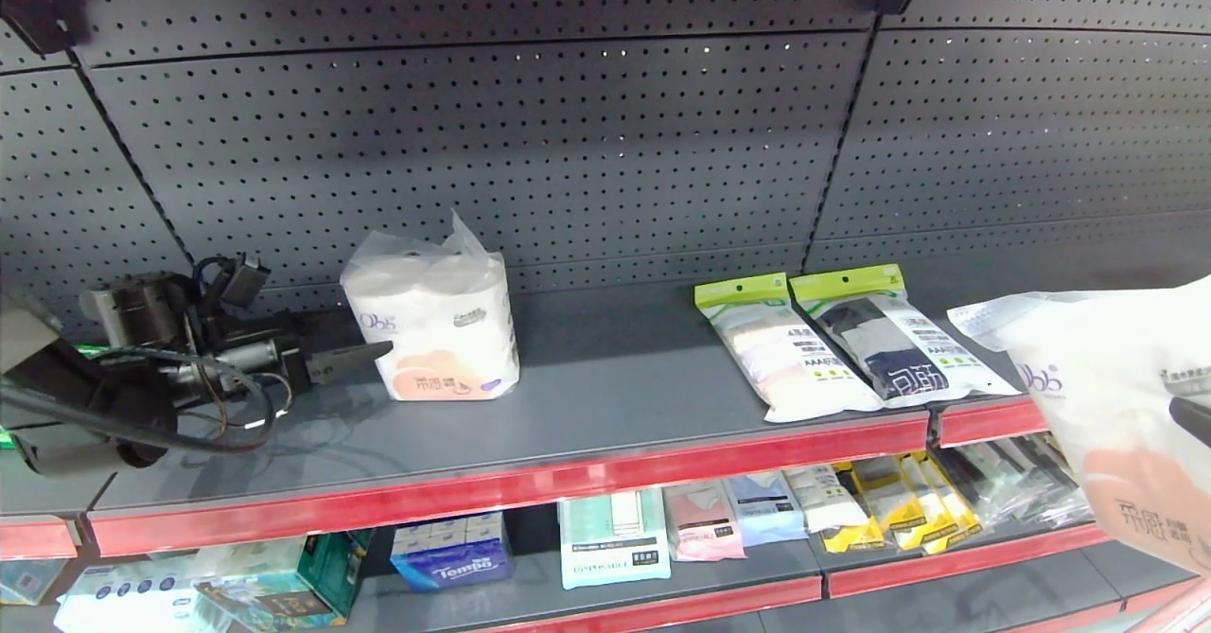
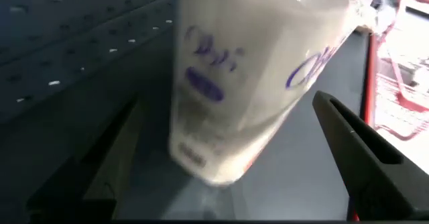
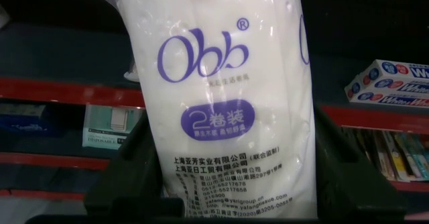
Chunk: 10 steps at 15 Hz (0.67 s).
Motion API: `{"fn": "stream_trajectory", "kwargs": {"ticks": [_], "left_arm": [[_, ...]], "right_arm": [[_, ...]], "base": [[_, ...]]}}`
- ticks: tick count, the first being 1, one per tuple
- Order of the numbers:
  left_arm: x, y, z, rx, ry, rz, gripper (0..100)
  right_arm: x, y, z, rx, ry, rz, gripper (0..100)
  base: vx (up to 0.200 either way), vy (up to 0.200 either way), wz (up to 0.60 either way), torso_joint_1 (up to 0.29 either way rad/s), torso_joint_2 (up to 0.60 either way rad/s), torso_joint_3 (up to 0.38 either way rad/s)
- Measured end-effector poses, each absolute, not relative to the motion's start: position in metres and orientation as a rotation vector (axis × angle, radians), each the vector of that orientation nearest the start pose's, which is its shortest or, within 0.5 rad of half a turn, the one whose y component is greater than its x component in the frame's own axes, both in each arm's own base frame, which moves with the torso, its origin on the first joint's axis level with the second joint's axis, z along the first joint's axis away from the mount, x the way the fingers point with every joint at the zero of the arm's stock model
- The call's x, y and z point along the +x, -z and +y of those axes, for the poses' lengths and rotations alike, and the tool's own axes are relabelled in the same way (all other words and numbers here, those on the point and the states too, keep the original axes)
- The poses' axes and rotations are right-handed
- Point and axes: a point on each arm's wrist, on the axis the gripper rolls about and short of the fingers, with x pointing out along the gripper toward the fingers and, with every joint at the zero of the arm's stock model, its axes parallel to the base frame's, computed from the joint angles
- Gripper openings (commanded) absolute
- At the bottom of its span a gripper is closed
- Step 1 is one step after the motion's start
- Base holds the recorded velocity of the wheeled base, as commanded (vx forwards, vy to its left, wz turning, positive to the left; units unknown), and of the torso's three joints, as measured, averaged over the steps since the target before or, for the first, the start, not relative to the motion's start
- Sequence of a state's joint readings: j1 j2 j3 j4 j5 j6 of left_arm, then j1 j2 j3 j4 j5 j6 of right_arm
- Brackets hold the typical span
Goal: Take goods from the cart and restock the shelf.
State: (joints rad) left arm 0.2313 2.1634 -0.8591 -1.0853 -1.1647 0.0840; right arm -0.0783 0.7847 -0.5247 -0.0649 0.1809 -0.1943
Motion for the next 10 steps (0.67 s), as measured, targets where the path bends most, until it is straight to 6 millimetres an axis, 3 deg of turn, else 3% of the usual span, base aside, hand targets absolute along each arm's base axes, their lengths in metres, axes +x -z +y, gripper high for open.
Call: {"fn": "stream_trajectory", "kwargs": {"ticks": [5,10], "left_arm": [[0.388,-0.085,0.046,-0.043,0.992,0.037,100],[0.398,-0.077,0.014,-0.117,1.036,-0.013,100]], "right_arm": [[0.077,-0.220,-0.002,-0.171,-0.122,0.185,0],[0.077,-0.220,-0.002,-0.171,-0.122,0.187,0]], "base": [[0.000,0.000,0.00,0.000,0.00,0.000],[0.000,0.000,0.00,0.000,0.00,0.000]]}}
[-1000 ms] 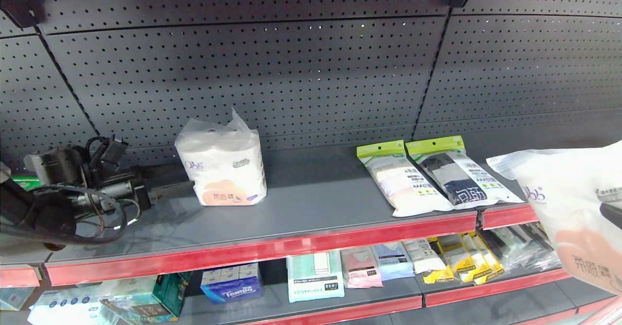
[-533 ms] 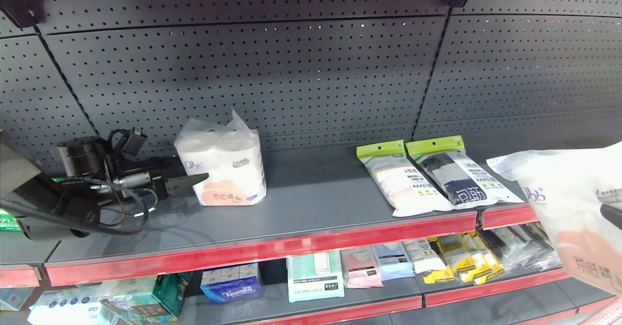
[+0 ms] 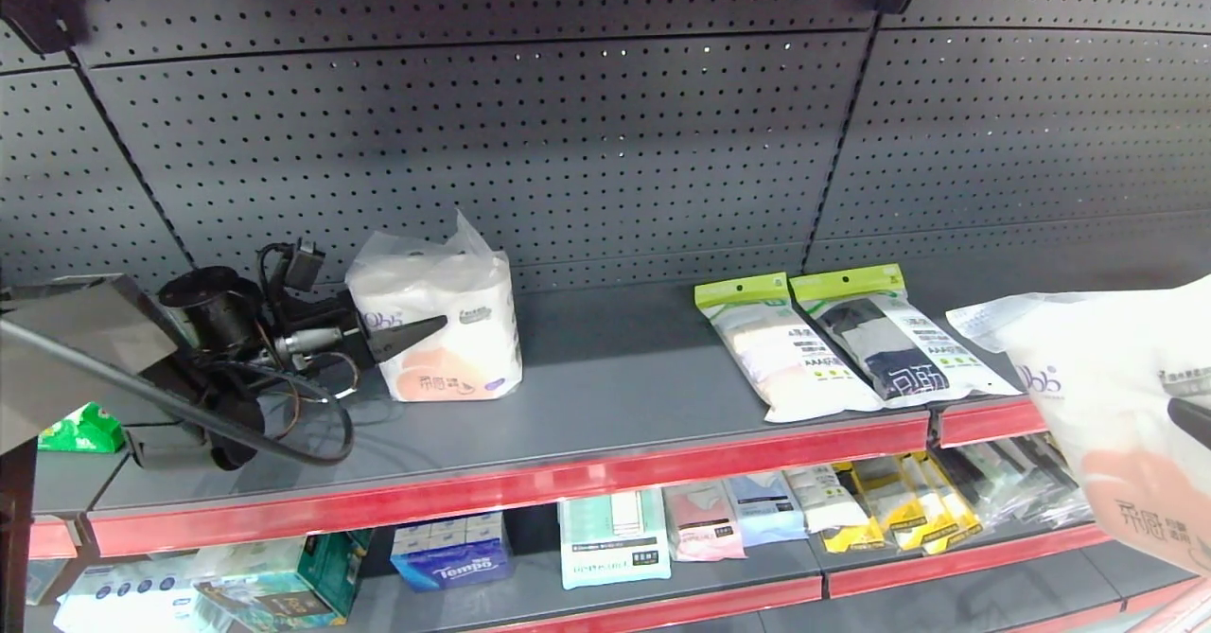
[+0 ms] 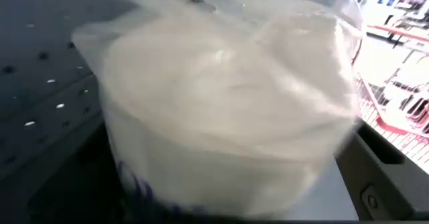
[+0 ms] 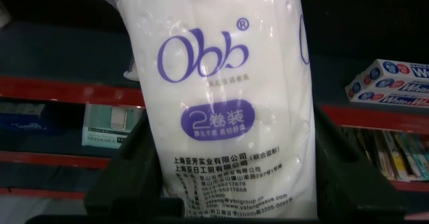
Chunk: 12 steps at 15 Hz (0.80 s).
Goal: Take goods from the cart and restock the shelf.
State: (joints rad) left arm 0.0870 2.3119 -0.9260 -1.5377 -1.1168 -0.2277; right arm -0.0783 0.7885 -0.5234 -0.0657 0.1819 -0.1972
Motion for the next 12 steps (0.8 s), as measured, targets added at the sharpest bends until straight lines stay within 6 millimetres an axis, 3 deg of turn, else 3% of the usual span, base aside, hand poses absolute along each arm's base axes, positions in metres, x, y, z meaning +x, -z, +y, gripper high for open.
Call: {"fn": "stream_trajectory", "kwargs": {"ticks": [10,11,12], "left_arm": [[0.4014,-0.0645,0.0074,-0.136,1.050,0.013,100],[0.4015,-0.0644,0.0074,-0.134,1.050,0.011,0],[0.4014,-0.0641,0.0074,-0.135,1.050,0.012,0]], "right_arm": [[0.0775,-0.2188,-0.0019,-0.170,-0.124,0.191,0],[0.0775,-0.2186,-0.0019,-0.170,-0.124,0.191,0],[0.0775,-0.2186,-0.0019,-0.170,-0.124,0.191,0]], "base": [[0.000,0.000,0.00,0.000,0.00,0.000],[0.000,0.000,0.00,0.000,0.00,0.000],[0.000,0.000,0.00,0.000,0.00,0.000]]}}
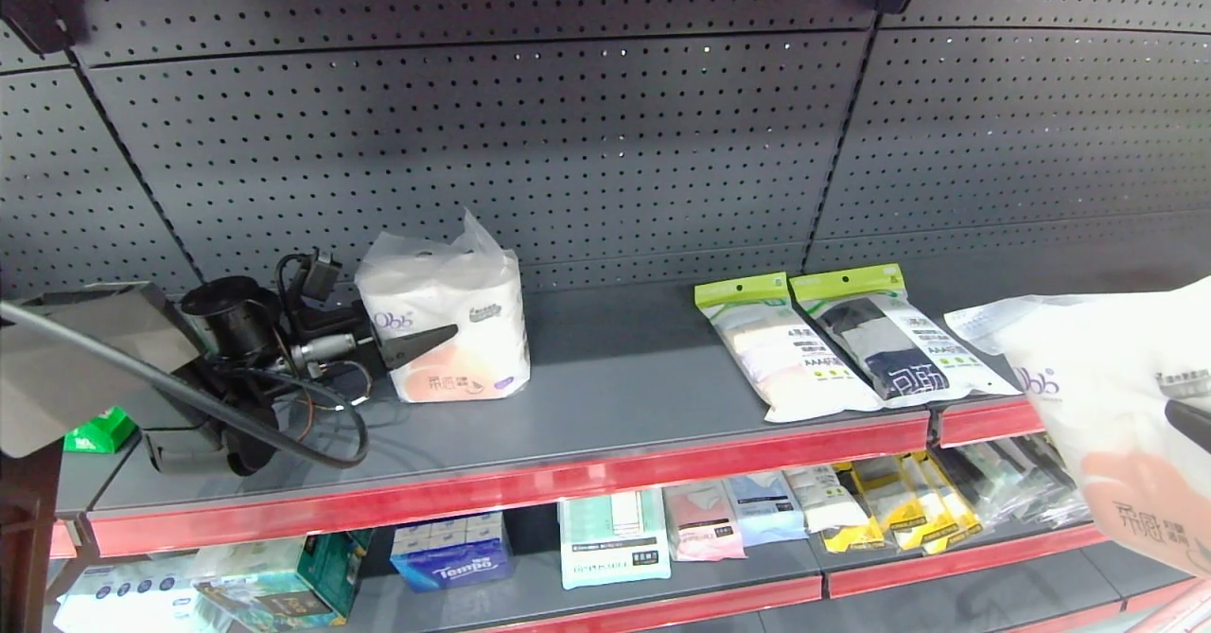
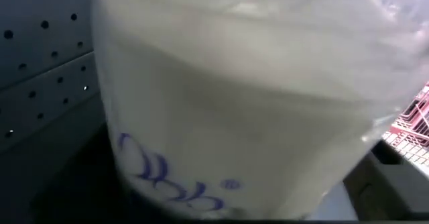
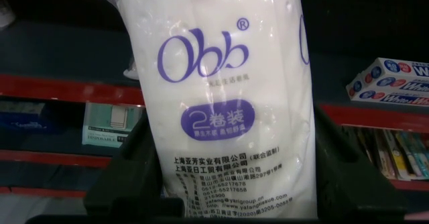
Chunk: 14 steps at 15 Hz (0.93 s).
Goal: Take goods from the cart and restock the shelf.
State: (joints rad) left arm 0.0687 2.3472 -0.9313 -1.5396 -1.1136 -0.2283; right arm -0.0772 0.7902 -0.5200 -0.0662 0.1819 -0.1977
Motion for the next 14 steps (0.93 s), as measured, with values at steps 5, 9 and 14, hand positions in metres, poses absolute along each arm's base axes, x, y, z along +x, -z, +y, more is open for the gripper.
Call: {"fn": "stream_trajectory", "kwargs": {"ticks": [5,9,14], "left_arm": [[0.396,-0.061,0.007,-0.135,1.049,0.013,0],[0.384,-0.060,0.006,-0.151,1.057,0.043,0],[0.363,-0.069,0.004,-0.149,1.140,0.069,0]], "right_arm": [[0.078,-0.219,-0.002,-0.171,-0.125,0.189,0],[0.077,-0.220,-0.002,-0.172,-0.124,0.187,0],[0.077,-0.221,-0.002,-0.172,-0.123,0.181,0]], "base": [[0.000,0.000,0.00,0.000,0.00,0.000],[0.000,0.000,0.00,0.000,0.00,0.000],[0.000,0.000,0.00,0.000,0.00,0.000]]}}
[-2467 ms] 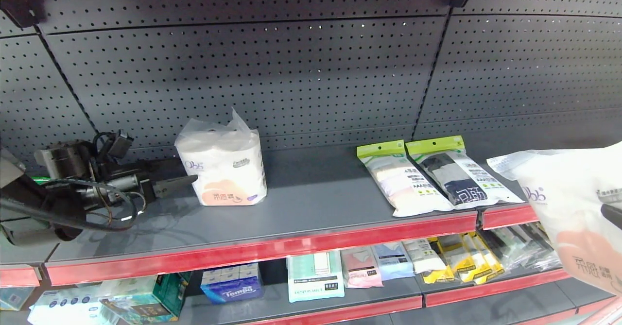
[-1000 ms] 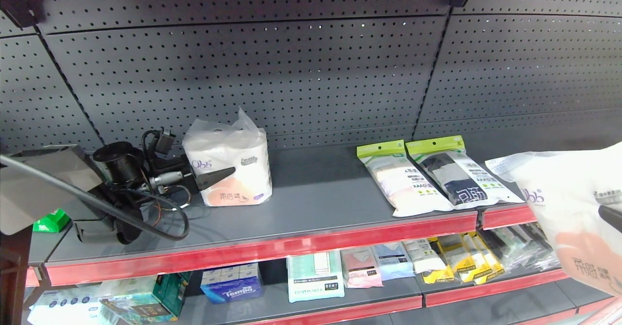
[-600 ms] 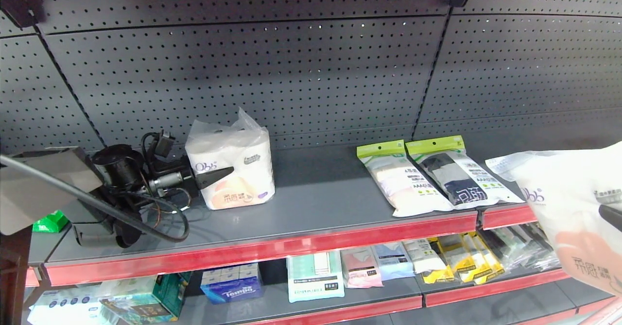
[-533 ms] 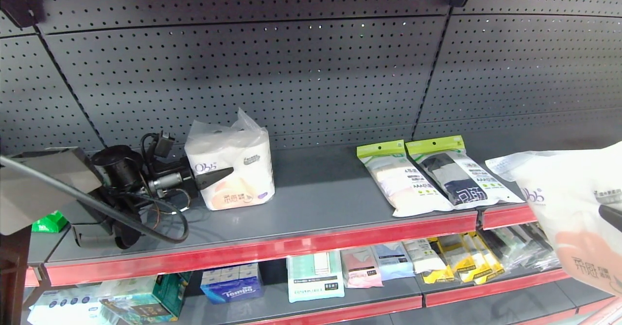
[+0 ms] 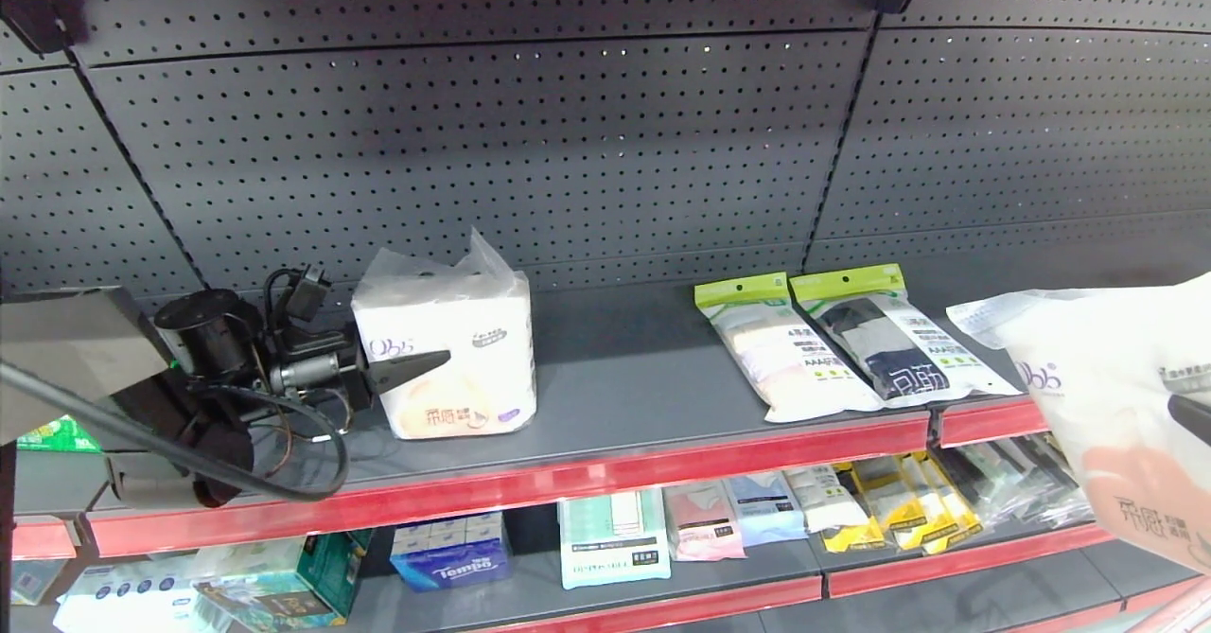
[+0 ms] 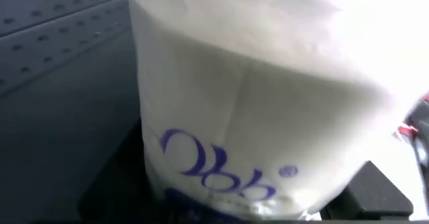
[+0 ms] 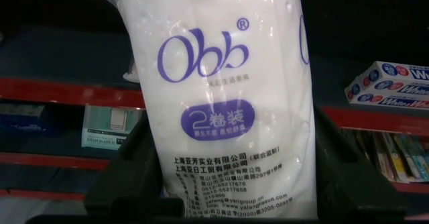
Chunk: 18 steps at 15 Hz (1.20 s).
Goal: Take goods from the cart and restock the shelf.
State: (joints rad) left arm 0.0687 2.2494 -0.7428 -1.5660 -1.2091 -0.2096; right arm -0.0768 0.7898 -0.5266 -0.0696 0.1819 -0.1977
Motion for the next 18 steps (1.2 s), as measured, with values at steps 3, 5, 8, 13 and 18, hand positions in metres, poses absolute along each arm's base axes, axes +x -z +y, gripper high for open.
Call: {"fn": "stream_trajectory", "kwargs": {"ticks": [3,5,8,13,18], "left_arm": [[0.351,-0.069,0.003,-0.115,1.166,0.062,0],[0.345,-0.067,0.003,-0.099,1.186,0.063,0],[0.340,-0.064,0.002,-0.101,1.191,0.074,0],[0.339,-0.063,-0.001,-0.104,1.198,0.078,0],[0.338,-0.063,-0.006,-0.105,1.213,0.081,0]], "right_arm": [[0.078,-0.222,-0.002,-0.172,-0.123,0.179,0],[0.078,-0.222,-0.002,-0.172,-0.123,0.179,0],[0.079,-0.223,-0.002,-0.173,-0.123,0.176,0],[0.082,-0.223,-0.002,-0.172,-0.123,0.182,0],[0.085,-0.226,-0.002,-0.172,-0.124,0.184,0]], "base": [[0.000,0.000,0.00,0.000,0.00,0.000],[0.000,0.000,0.00,0.000,0.00,0.000],[0.000,0.000,0.00,0.000,0.00,0.000],[0.000,0.000,0.00,0.000,0.00,0.000],[0.000,0.000,0.00,0.000,0.00,0.000]]}}
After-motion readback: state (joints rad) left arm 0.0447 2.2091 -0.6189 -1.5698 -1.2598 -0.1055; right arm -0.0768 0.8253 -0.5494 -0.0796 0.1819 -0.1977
